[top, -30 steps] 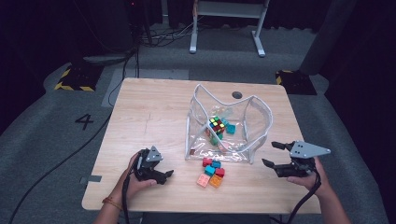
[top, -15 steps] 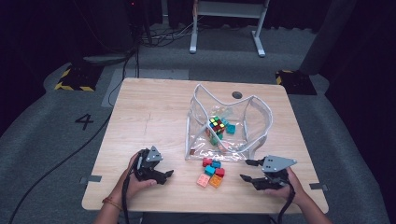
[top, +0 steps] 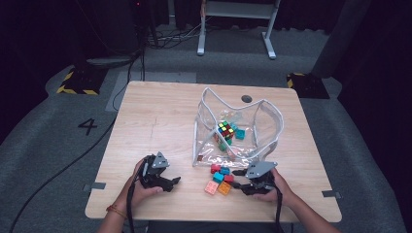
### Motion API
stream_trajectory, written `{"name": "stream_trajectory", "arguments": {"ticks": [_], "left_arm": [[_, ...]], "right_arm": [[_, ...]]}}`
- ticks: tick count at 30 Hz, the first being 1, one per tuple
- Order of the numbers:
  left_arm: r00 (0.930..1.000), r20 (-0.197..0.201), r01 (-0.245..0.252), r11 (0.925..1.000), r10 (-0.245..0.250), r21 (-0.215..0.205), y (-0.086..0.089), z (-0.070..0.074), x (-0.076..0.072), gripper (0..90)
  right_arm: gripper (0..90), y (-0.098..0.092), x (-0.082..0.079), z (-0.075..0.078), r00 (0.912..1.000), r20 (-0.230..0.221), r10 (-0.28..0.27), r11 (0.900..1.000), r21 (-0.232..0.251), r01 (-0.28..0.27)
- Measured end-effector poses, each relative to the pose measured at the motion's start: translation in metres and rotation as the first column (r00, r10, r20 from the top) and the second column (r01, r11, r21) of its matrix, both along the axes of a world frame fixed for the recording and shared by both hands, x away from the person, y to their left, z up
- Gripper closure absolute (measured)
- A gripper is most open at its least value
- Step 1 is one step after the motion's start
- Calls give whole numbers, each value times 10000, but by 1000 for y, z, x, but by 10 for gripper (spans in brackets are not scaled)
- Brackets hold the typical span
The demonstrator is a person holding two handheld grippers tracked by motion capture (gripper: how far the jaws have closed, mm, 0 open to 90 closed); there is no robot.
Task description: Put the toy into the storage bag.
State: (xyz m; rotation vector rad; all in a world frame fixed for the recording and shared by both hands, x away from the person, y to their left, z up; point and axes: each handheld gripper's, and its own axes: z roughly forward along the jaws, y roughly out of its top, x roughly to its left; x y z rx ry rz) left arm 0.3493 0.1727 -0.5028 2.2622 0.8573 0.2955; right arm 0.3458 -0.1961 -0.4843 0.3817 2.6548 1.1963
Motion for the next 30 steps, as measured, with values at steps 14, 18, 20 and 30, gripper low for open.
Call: {"name": "stream_trajectory", "arguments": {"ticks": [14, 18, 20, 30], "left_arm": [[10000, 4, -5, 10000, 5, 3, 0, 0, 0, 124], [10000, -3, 2, 10000, -2, 0, 0, 0, 0, 123], [10000, 5, -5, 10000, 5, 6, 0, 0, 0, 124], [10000, -8, 2, 10000, -2, -4, 0, 0, 0, 124]], "right_arm": [[674, 3, 2, -8, 9998, -7, -201, 9993, -320, 200], [679, 0, 2, -7, 9998, 132, -145, 9995, -295, 149], [679, -2, 0, -6, 9997, 50, -240, 9993, -284, 242], [680, -23, -4, -1, 9986, -25, -534, 9977, -413, 532]]}}
